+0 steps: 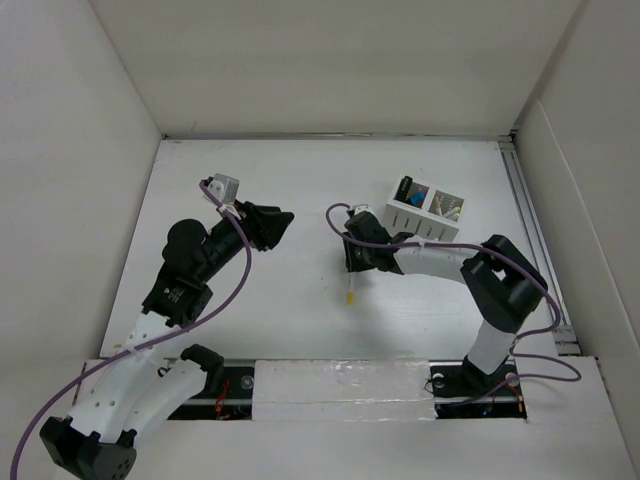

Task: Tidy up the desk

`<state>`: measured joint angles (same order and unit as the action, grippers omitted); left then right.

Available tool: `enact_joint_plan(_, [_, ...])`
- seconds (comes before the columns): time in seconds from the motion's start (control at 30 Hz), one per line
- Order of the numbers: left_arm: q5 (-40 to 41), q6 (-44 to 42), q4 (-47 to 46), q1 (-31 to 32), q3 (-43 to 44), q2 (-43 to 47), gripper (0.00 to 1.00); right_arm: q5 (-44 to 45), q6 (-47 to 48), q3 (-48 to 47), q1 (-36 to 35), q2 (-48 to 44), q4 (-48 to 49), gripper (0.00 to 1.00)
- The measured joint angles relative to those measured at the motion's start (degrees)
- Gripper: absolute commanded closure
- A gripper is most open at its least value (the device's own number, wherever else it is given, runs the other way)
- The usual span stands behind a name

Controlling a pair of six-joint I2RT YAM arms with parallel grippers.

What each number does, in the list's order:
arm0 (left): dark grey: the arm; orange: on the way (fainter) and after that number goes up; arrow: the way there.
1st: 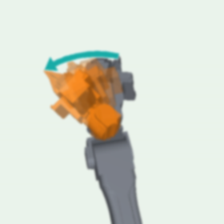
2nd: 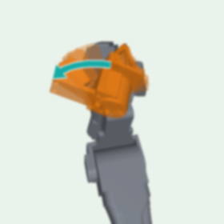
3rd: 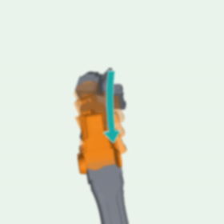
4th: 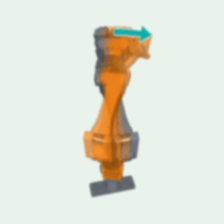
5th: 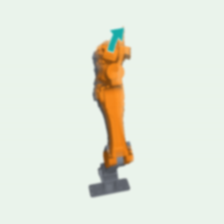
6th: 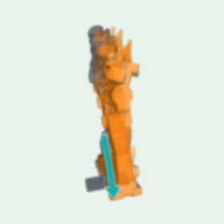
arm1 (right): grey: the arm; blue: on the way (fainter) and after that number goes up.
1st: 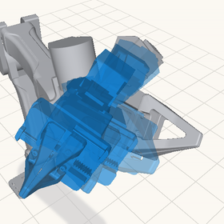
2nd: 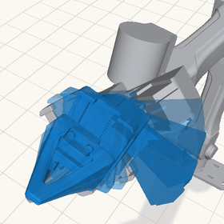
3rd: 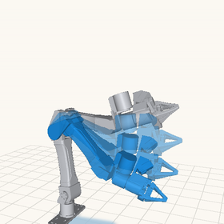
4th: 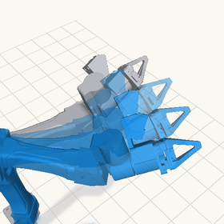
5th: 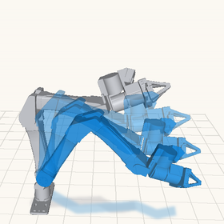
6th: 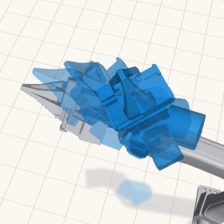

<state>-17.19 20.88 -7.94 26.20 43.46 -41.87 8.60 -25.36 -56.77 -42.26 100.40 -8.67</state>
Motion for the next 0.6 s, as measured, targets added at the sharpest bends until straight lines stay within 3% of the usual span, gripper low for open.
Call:
enact_joint_plan(0.1, [0.04,0.0,0.0,0.0,0.0,0.07,0.61,1.2,-0.09,-0.81,-0.83,0.52,-0.52,0.56])
enact_joint_plan(0.17, [0.04,0.0,0.0,0.0,0.0,0.04,0.61,2.1,-0.17,-1.4,-1.6,0.79,-1.36,0.58])
enact_joint_plan(0.23, [0.0,0.0,0.0,0.0,0.0,0.0,0.61,2.91,-0.15,-1.57,-2.45,0.87,-1.9,0.69])
enact_joint_plan(0.27, [0.0,0.0,0.0,0.0,0.0,0.0,0.61,3.23,-0.17,-1.57,-2.84,0.9,-2.08,0.69])
enact_joint_plan(0.3, [0.0,0.0,0.0,0.0,0.0,0.02,0.61,3.58,-0.2,-1.62,-3.17,0.9,-2.36,0.8])
enact_joint_plan(0.4, [0.02,0.0,-0.02,0.0,0.0,0.04,0.62,4.5,-0.59,-1.97,-3.78,1.07,-3.06,0.97])
enact_joint_plan(0.6, [-0.02,0.0,0.0,0.0,0.0,0.0,0.62,5.68,-1.33,-2.14,-4.33,1.16,-2.89,1.0])
